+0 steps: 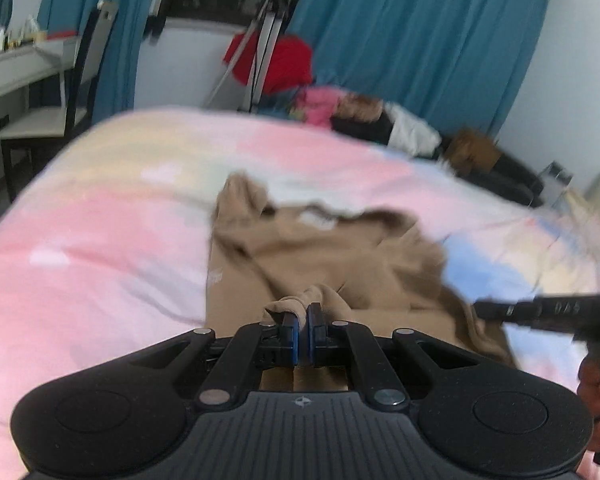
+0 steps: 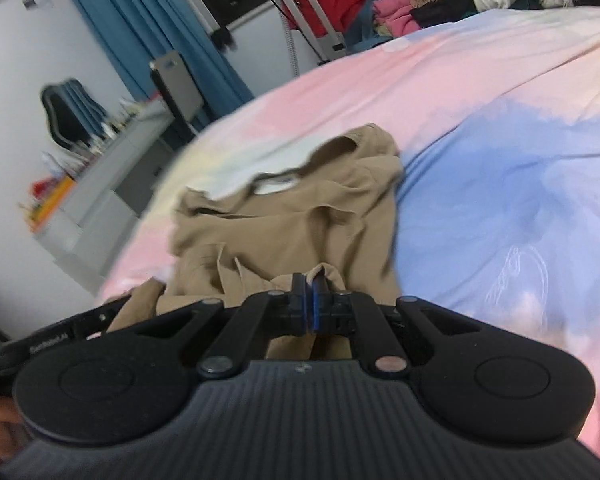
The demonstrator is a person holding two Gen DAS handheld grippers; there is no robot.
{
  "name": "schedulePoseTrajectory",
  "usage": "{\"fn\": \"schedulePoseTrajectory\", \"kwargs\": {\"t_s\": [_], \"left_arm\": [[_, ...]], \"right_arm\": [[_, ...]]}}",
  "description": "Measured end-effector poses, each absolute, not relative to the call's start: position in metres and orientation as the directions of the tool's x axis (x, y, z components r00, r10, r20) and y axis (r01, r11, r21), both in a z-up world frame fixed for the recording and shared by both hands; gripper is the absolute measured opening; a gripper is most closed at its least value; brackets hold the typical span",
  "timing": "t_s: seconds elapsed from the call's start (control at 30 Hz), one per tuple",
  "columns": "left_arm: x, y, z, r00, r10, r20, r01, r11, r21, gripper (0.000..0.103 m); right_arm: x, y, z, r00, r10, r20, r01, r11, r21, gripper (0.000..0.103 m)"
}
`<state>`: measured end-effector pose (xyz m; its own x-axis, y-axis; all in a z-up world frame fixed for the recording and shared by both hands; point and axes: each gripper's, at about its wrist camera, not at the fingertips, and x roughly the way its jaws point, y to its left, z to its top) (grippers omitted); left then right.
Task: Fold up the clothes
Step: 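Fold the held hem up toward the collar with both grippers, then open both grippers and release the folded hem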
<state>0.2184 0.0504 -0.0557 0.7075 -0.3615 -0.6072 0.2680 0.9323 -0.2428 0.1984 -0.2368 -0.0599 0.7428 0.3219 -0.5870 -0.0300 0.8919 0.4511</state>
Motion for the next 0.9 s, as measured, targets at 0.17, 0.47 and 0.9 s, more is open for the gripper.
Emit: {"fn": "schedulePoseTrajectory", "kwargs": {"t_s": [0.17,0.47,0.9], "left_arm": [[0.227,0.04,-0.074,0.714,-0.327,-0.619,0.278,0.944,-0.179,0.006],[0.181,0.037,-0.032,0.791,-0.283,-0.543,0.242,0.959,-0.147,0.076],[0.065,0.038,0.015,0.867,-0.266,-0.421,0.24,0.964,-0.114,0.101]], "right_arm": [[0.208,-0.218,-0.071,0.739,0.268,-0.619,-0.08,0.946,0.315,0.007],[0.188,-0.212,-0.055,0.757,0.239,-0.608,-0.05,0.949,0.31,0.035],[0.072,-0.194,-0.001,0.87,0.168,-0.463,-0.071,0.973,0.22,0.073]]}}
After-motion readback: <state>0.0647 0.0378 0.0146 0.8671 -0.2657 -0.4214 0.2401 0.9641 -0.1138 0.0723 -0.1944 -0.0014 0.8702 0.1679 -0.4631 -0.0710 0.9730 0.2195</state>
